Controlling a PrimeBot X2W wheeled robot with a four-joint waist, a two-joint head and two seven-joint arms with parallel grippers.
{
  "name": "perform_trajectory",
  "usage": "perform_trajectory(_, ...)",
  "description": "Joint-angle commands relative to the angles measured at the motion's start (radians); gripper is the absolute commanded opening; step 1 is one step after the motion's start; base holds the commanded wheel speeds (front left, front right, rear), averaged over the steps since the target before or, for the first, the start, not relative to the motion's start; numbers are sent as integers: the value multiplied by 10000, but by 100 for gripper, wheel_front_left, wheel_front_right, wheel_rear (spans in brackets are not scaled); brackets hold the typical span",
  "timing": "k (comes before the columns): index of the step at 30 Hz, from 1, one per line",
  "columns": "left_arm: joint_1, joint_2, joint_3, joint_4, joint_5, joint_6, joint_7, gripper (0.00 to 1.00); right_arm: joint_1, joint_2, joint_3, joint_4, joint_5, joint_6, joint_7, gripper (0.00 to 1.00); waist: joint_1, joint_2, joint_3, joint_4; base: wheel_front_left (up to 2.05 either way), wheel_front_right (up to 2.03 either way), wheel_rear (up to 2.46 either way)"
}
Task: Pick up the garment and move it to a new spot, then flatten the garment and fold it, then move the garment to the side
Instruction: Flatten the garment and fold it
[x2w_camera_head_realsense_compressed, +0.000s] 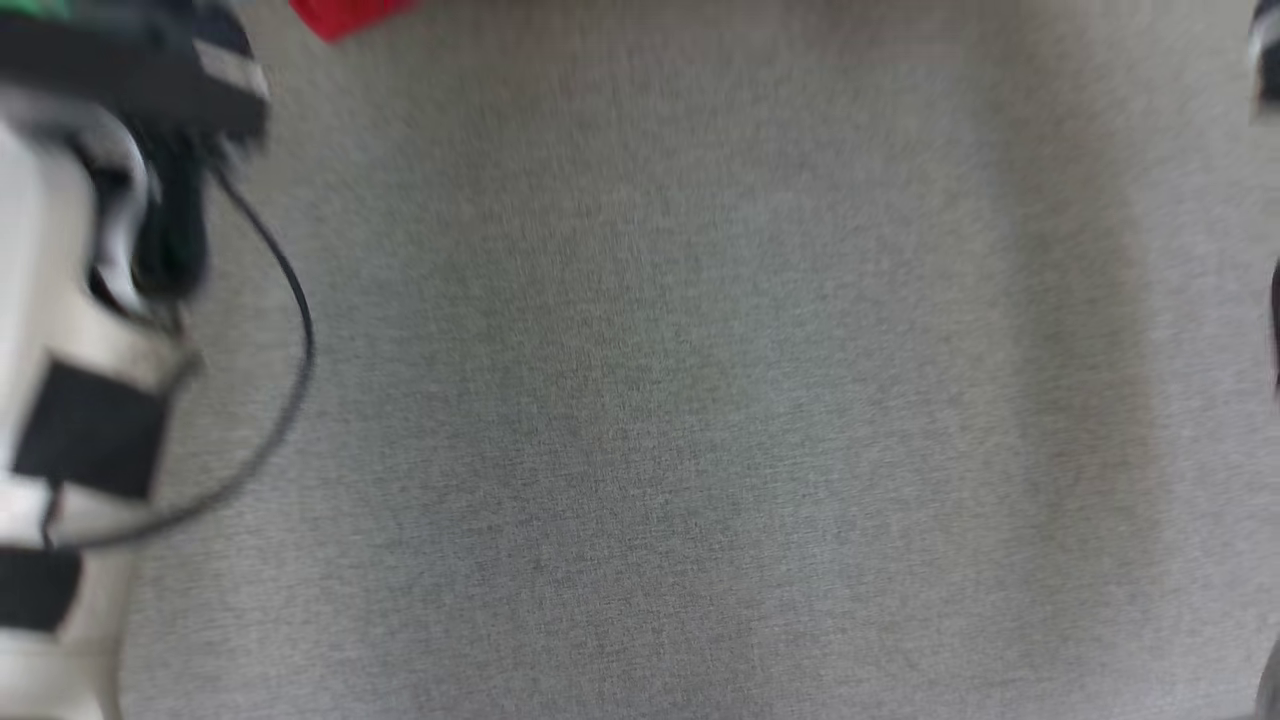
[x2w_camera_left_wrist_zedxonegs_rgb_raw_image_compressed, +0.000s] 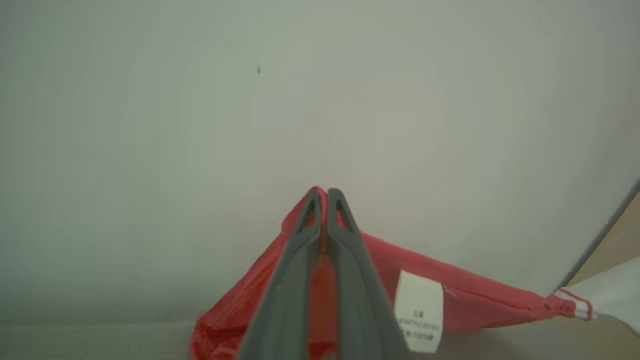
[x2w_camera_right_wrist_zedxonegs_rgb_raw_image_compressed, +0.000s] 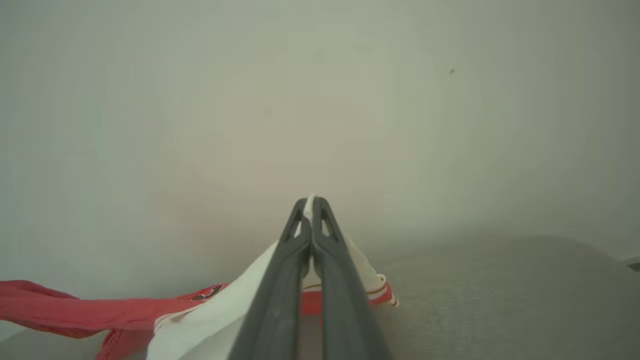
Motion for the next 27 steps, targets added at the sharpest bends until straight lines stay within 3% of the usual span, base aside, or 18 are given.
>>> perform_trajectory(1, 829, 83, -76, -67, -345, -11, 23, 0, 967, 161, -227, -502, -170, -19, 483, 0, 2, 0, -1010, 139, 0, 0, 0)
perform_trajectory(11, 4330, -283, -199, -134, -1240, 15, -163, 0, 4757, 1128, -1545, -2132, -1305, -19, 2426, 0, 2, 0, -2343, 425, 0, 0, 0)
perform_trajectory(19, 7877, -1176, -245, -910, -936, 466, -337, 0, 7879, 2157, -2464, -3557, -1876, -19, 4754, 0, 2, 0, -3446, 668, 0, 0, 0)
perform_trajectory(27, 9308, -1332, -190, -1082, -433, 830, -333, 0, 9499, 2537, -3025, -4245, -2525, -19, 6390, 0, 2, 0, -3927, 902, 0, 0, 0)
